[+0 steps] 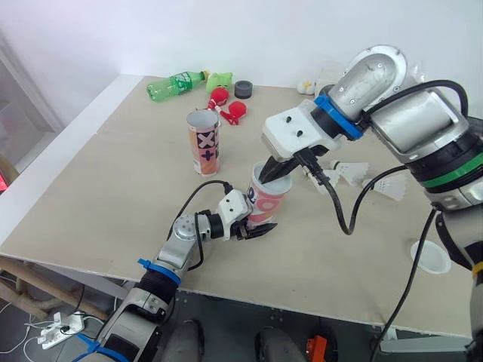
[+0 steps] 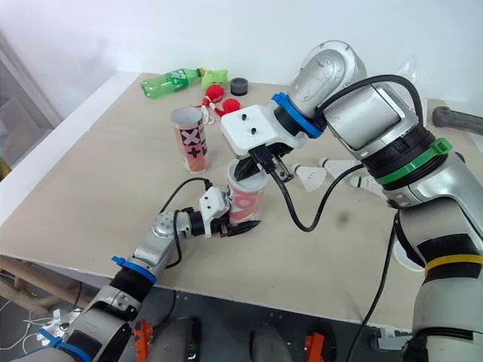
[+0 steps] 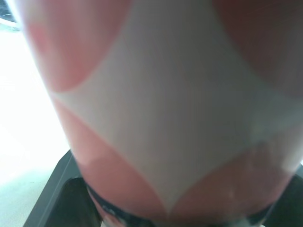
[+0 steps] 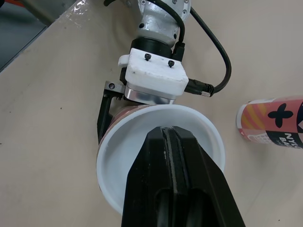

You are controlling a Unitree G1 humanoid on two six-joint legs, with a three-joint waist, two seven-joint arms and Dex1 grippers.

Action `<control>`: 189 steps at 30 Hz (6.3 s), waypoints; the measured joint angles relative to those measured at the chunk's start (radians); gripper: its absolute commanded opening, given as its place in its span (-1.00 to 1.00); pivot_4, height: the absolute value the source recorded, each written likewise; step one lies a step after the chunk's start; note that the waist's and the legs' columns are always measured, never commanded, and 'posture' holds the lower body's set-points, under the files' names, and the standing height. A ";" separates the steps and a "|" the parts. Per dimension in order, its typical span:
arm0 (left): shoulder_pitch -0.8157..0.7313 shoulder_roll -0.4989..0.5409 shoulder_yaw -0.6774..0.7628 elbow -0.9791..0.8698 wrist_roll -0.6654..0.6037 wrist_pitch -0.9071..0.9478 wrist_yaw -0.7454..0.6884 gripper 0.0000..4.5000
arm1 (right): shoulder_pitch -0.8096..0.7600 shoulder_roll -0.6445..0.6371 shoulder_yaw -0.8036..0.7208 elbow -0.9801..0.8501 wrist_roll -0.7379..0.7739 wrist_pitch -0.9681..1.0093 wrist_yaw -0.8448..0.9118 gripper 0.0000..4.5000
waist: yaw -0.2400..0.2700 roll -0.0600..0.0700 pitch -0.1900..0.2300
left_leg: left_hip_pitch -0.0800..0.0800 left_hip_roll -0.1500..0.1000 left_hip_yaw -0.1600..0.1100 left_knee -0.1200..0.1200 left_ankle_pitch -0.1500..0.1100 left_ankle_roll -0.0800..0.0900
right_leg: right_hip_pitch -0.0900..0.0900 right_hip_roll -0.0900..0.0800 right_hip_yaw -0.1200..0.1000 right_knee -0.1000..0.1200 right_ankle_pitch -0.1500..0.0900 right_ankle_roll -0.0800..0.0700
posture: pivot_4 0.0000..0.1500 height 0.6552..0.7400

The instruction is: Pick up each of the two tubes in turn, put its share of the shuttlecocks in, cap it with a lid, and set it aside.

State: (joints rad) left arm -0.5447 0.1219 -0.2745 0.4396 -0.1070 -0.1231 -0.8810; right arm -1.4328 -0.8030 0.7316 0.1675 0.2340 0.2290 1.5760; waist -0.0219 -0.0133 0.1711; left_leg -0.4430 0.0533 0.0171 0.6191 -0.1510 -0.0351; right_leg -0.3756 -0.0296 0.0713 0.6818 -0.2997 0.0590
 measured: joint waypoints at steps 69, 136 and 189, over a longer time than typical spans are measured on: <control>0.006 -0.016 0.007 0.001 0.015 0.015 0.011 0.34 | 0.049 0.008 -0.025 0.122 -0.123 -0.104 0.000 -0.98 | 0.000 -0.003 -0.005 | 0.004 0.005 0.000 0.000 0.000 0.000 | 0.003 0.004 0.000 0.000 0.001 -0.003 | 1.00 1.00; 0.262 0.218 0.113 -0.273 -0.126 0.077 -0.093 0.97 | 1.219 0.561 -0.504 -0.345 -0.035 0.022 -1.012 1.00 | -0.025 -0.005 -0.005 | 0.008 0.010 -0.006 -0.003 -0.001 -0.002 | 0.002 0.014 0.004 0.000 -0.001 -0.002 | 1.00 1.00; -0.093 0.065 0.051 -0.394 -0.250 0.442 -0.022 1.00 | 1.353 0.428 -1.450 -0.467 0.025 0.081 -1.554 0.22 | -0.004 -0.007 -0.002 | 0.001 0.001 -0.008 -0.014 0.002 -0.007 | -0.008 0.010 0.005 -0.001 -0.003 -0.007 | 1.00 1.00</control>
State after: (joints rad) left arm -0.6381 0.1868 -0.2239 0.0456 -0.3572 0.3194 -0.9031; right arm -0.0801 -0.3755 -0.7184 -0.2997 0.2586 0.3105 0.0217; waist -0.0261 -0.0207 0.1687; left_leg -0.4424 0.0540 0.0093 0.6054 -0.1490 -0.0425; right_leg -0.3832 -0.0201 0.0766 0.6808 -0.3031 0.0518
